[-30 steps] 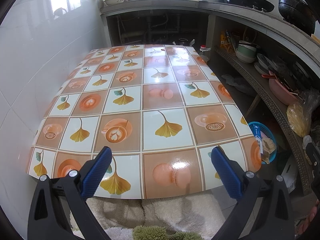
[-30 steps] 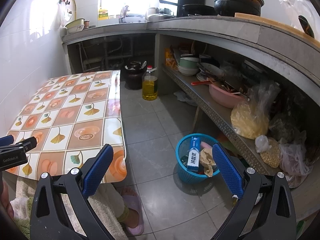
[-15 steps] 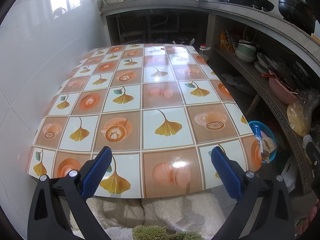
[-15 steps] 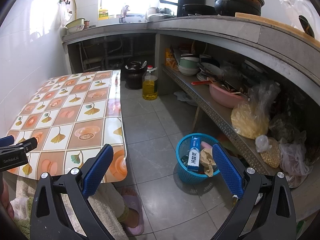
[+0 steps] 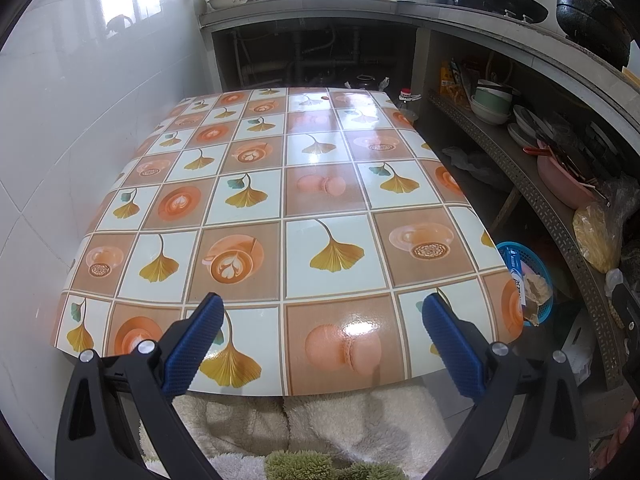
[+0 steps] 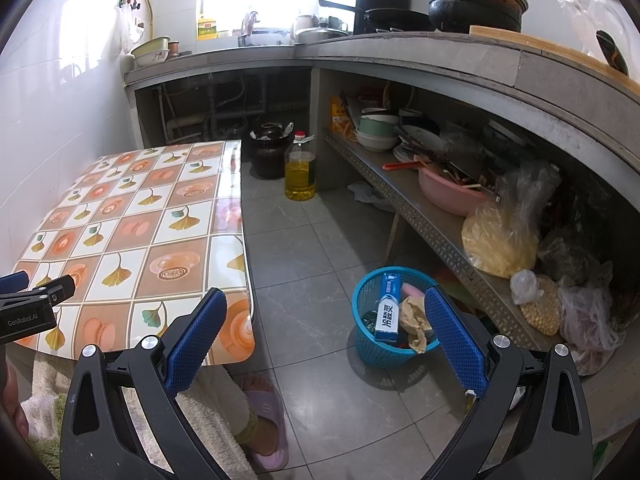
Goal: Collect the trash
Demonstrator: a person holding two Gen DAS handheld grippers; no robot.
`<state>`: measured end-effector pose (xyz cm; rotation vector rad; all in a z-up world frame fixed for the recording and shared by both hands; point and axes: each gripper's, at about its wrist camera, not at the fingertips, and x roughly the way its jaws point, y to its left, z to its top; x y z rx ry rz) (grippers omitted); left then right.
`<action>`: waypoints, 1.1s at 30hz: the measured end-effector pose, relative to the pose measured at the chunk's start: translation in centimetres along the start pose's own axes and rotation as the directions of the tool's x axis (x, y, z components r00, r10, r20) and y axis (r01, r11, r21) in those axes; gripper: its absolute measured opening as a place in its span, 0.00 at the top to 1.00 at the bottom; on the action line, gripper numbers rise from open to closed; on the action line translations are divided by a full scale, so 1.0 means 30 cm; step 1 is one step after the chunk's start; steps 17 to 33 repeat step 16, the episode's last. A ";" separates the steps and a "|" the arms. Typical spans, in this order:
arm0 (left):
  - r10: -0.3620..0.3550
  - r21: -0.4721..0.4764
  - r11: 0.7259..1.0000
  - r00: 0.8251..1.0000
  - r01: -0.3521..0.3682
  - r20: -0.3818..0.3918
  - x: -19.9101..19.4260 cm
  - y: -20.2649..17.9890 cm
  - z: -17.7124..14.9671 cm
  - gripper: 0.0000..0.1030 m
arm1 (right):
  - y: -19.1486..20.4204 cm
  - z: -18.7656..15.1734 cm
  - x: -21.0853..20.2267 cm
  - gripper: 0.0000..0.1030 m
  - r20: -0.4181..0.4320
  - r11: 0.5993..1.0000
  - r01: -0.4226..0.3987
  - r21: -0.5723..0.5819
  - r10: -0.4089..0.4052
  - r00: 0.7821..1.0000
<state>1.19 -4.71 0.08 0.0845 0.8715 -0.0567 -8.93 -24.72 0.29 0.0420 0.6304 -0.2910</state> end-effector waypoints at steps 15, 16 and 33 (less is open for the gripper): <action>-0.001 -0.001 1.000 1.000 0.001 -0.001 -0.001 0.001 0.001 0.05 | 0.000 0.006 -0.004 0.08 0.000 1.000 -0.001 0.001 0.001 1.000; -0.001 0.000 1.000 1.000 0.001 0.000 -0.002 0.001 0.001 0.05 | 0.000 0.007 -0.004 0.08 0.000 1.000 -0.001 0.002 0.001 1.000; -0.001 0.000 1.000 1.000 0.001 0.000 -0.002 0.001 0.001 0.05 | 0.000 0.007 -0.004 0.08 0.000 1.000 -0.001 0.002 0.001 1.000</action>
